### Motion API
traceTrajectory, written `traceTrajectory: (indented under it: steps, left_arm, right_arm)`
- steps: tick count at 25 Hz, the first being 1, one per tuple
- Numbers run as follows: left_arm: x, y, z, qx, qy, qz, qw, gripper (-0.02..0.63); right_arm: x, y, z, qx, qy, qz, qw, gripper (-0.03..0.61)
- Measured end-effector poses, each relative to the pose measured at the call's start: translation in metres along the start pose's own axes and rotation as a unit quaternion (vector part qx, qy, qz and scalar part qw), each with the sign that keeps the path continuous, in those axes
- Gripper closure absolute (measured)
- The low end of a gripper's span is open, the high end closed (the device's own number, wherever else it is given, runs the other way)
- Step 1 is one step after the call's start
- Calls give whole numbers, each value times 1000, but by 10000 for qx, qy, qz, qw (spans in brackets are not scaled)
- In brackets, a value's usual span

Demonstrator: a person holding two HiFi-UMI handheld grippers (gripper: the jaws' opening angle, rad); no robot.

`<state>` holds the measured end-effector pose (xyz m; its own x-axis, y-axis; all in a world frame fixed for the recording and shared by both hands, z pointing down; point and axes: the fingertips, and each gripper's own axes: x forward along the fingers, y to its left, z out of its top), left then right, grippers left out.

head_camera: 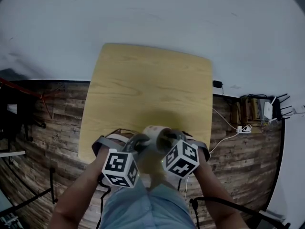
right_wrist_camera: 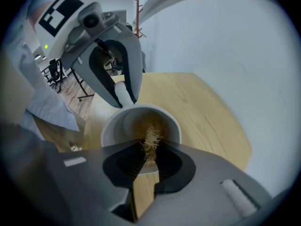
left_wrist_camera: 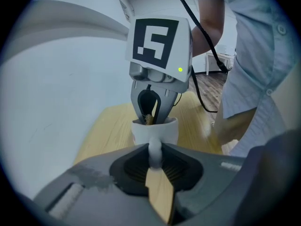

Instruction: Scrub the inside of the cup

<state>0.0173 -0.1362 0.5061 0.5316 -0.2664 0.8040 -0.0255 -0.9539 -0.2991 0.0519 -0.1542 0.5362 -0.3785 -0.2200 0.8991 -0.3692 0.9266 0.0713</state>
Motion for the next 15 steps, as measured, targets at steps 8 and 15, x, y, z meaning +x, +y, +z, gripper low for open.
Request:
traceTrajectory:
  steps: [8,15]
  left_arm:
    - [0,3,3,-52,-70,140,9999,535]
    - [2,2,6,81,-62,172,9998,535]
  right_arm:
    - [1,11,-9,179,444,356,9982,528]
    - [-2,24,-8,812,215,912,9923,529]
